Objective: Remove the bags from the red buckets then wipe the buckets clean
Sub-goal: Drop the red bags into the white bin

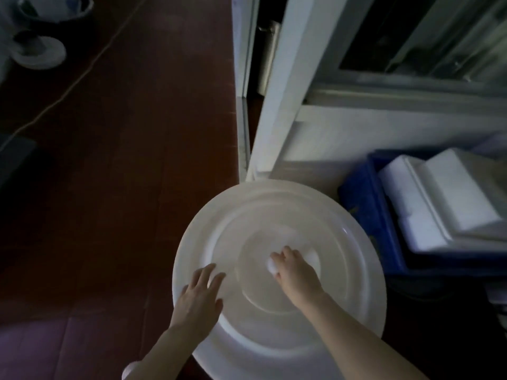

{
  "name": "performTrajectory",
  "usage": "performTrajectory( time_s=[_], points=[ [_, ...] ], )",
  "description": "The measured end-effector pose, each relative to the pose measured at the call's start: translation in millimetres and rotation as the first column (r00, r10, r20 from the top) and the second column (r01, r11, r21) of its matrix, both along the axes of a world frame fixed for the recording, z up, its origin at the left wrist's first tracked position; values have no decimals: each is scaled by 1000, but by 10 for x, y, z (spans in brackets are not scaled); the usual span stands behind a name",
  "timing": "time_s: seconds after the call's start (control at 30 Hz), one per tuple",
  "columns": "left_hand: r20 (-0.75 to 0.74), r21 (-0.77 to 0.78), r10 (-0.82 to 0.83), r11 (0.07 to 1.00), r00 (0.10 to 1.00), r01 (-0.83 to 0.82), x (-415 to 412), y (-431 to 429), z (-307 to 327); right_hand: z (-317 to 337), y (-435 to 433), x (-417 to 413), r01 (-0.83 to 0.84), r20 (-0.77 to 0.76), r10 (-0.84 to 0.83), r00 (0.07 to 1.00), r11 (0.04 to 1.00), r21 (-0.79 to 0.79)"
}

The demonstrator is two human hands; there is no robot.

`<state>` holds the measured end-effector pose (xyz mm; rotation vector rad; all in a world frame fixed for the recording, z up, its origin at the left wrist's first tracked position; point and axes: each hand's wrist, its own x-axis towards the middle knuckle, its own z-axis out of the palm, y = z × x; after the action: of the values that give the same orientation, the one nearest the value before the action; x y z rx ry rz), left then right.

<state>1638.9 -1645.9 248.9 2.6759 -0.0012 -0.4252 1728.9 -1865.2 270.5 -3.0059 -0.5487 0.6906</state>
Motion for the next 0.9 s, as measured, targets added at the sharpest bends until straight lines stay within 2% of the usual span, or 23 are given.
performTrajectory(
  time_s=[0.33,0.7,0.9],
  points=[
    [-94,113,-120,985,988,130,103,-443,-464,-595,-507,20,89,-57,-86,995,994,60],
    [-70,183,-2,983,998,14,102,-330,-445,-667,-284,129,45,-26,-43,999,992,116],
    [-136,148,-23,988,990,44,142,-173,-489,-662,-166,205,57,-63,-51,997,994,90]
  ],
)
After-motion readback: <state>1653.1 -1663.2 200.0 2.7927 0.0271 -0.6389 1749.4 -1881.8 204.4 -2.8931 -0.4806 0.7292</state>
